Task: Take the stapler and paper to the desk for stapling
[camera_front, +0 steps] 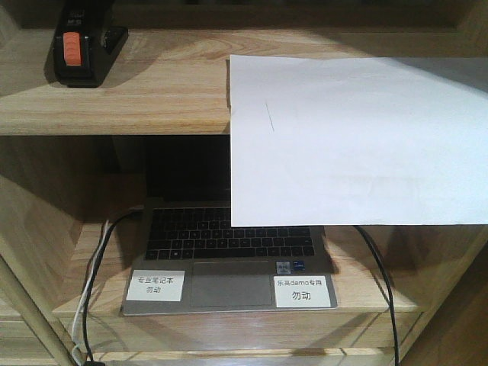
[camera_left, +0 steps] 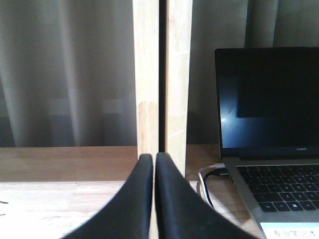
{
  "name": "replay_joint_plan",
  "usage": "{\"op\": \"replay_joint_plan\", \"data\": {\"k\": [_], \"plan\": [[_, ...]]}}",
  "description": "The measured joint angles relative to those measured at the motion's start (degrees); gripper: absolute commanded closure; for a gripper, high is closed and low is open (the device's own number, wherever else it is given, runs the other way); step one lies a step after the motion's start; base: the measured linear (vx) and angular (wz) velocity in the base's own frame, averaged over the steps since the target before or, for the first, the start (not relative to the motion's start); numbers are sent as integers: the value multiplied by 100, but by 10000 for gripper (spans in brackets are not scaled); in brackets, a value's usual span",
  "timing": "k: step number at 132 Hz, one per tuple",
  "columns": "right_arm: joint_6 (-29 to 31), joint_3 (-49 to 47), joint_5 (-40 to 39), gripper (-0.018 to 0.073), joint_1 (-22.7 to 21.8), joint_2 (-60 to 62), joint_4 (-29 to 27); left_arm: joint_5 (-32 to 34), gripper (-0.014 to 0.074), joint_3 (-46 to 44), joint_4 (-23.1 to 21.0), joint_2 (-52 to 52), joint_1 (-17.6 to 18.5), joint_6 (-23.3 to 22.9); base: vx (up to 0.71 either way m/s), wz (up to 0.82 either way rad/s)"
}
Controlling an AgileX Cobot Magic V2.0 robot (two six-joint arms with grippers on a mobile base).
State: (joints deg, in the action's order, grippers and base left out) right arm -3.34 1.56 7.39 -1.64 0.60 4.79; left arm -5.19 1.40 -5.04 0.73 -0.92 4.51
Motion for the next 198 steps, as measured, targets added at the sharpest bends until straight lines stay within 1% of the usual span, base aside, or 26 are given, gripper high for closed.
{"op": "replay_joint_plan", "data": {"k": [177, 198], "plan": [[0, 0, 0, 565, 0, 0, 0, 6, 603, 0, 0, 0, 0, 0, 0, 0], [0, 0, -283, 565, 0, 0, 4, 215, 603, 0, 0, 0, 0, 0, 0, 0]]}}
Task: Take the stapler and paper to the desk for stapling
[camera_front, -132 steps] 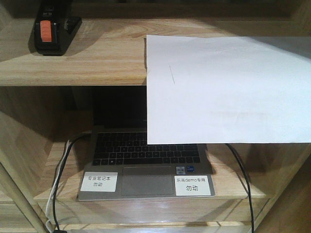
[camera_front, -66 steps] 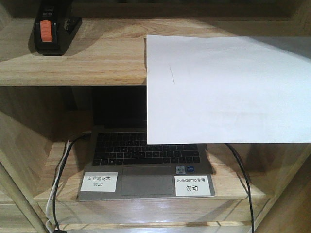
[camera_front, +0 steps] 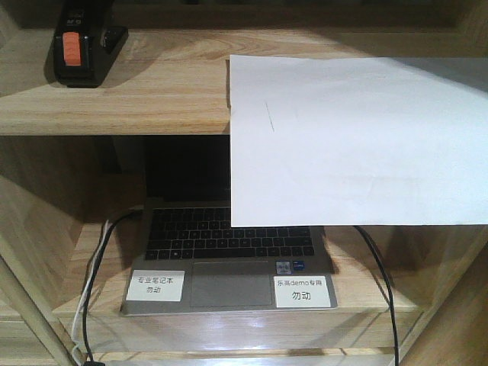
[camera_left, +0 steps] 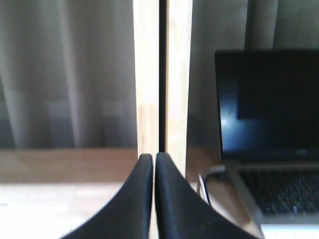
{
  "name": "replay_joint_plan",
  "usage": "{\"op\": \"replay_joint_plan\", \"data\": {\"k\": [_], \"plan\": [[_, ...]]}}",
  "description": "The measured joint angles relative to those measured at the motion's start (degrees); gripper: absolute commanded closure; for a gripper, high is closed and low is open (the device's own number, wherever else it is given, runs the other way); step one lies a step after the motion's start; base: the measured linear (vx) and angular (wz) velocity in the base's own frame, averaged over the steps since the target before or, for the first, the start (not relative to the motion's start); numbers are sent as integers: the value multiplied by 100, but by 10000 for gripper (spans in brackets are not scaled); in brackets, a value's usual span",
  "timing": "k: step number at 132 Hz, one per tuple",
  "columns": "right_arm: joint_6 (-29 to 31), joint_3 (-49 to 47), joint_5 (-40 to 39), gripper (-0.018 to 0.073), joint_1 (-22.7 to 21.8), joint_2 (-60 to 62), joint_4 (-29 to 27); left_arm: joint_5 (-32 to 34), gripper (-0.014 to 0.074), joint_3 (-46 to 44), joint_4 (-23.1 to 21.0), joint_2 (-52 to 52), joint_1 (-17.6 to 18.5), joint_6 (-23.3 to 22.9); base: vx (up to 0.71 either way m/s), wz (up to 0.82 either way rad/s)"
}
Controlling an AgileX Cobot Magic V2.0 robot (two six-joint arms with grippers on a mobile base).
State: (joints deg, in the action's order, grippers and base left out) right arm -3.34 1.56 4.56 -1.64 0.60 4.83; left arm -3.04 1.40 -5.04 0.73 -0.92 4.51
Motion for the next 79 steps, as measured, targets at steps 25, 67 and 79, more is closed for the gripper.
{"op": "replay_joint_plan", "data": {"k": [25, 67, 79], "plan": [[0, 0, -892, 565, 0, 0, 0, 1006, 603, 0, -133, 0, 0, -239, 0, 0], [0, -738, -1981, 565, 0, 0, 2, 2312, 603, -797, -171, 0, 0, -295, 0, 0], [0, -1306, -2048, 565, 0, 0, 2, 2094, 603, -1551, -171, 0, 0, -295, 0, 0]]}}
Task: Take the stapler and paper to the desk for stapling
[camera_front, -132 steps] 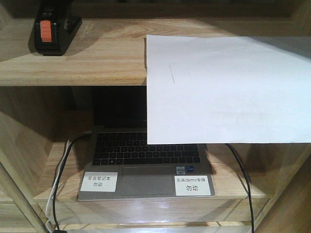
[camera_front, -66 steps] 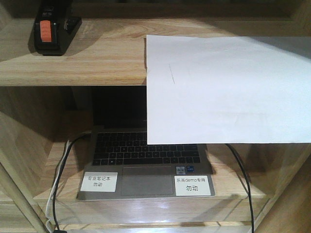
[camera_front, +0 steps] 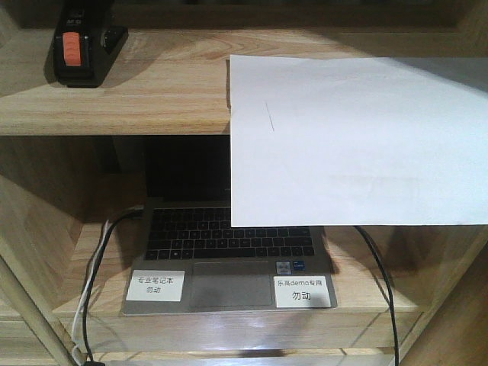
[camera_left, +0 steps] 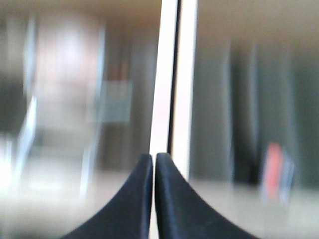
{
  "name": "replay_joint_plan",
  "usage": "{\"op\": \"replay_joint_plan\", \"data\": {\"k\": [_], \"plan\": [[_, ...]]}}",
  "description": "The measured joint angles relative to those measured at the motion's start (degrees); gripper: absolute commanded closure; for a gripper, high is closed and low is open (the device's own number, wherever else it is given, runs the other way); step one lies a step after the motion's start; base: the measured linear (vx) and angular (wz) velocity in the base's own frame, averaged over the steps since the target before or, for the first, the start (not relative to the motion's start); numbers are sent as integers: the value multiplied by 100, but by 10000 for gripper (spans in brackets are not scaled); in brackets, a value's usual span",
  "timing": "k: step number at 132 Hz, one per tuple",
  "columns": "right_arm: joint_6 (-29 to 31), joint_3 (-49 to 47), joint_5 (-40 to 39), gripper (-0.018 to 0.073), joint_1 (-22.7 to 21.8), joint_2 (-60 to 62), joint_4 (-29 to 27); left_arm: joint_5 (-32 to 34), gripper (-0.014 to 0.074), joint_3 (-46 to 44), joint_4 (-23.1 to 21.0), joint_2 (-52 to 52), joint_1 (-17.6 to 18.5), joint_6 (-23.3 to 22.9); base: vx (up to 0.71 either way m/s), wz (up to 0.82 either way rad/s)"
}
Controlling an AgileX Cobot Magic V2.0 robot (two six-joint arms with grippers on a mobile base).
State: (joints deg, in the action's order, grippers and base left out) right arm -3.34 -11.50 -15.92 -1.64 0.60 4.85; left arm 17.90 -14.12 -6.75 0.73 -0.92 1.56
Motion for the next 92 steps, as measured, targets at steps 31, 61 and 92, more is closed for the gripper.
{"op": "replay_joint_plan", "data": {"k": [31, 61, 92], "plan": [[0, -1811, -20, 565, 0, 11, 0, -1062, 603, -2011, 0, -41, 0, 0, 0, 0], [-301, -3625, 1088, 565, 0, -851, 0, -2316, 601, -3758, 0, -1011, 0, 0, 0, 0], [-611, -4841, 2683, 561, 0, -2377, -5, -3404, 556, -4769, 0, -2318, 0, 0, 0, 0]]}}
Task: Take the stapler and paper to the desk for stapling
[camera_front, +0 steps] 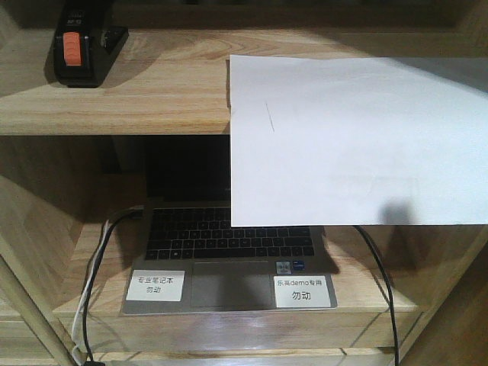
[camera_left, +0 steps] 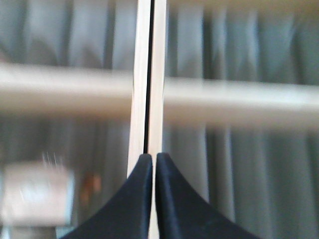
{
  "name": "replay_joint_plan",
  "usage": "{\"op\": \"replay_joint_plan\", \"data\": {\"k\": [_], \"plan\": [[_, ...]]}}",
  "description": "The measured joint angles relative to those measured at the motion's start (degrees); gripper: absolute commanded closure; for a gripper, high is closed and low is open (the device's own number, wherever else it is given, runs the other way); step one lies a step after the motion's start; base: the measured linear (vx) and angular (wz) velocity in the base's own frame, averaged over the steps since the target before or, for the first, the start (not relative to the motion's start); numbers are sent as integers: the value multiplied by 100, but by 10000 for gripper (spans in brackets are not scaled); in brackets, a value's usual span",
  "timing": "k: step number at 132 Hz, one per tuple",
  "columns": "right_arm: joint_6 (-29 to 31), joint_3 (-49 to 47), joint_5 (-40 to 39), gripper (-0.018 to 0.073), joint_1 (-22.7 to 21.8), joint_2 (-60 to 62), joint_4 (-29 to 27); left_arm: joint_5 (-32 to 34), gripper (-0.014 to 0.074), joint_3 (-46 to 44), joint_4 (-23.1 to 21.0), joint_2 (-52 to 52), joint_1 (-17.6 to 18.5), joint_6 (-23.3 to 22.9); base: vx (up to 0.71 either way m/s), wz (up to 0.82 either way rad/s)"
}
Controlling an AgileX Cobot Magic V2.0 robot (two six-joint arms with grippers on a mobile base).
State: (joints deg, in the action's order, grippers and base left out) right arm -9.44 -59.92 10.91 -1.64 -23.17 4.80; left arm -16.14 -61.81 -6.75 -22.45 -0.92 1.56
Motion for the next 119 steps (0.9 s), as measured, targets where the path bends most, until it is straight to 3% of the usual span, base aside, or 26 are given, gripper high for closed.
{"op": "replay_joint_plan", "data": {"k": [21, 42, 60, 73, 87, 109, 119], "plan": [[-11, -88, 636, 547, 0, -735, 0, -310, 450, -8, 0, -458, 0, 0, 0, 0], [-11, -88, 1175, 458, 0, -1249, -24, -894, 223, -8, 0, -787, 0, 0, 0, 0], [27, -88, 1476, 264, 0, -1371, -258, -1440, 15, -8, 0, -837, 0, 0, 0, 0], [49, -88, 1592, 42, 0, -1375, -400, -1666, -128, -8, 5, -837, 0, 0, 0, 0], [55, -88, 1612, -172, 0, -1375, -442, -1755, -132, -8, 5, -837, 0, 0, 0, 0], [68, -88, 1635, -158, 0, -1375, -480, -1763, -122, -8, 16, -837, 24, 0, 0, 0], [73, -88, 1641, -150, 0, -1375, -480, -1744, -120, -8, 16, -857, 224, 0, 0, 0]]}}
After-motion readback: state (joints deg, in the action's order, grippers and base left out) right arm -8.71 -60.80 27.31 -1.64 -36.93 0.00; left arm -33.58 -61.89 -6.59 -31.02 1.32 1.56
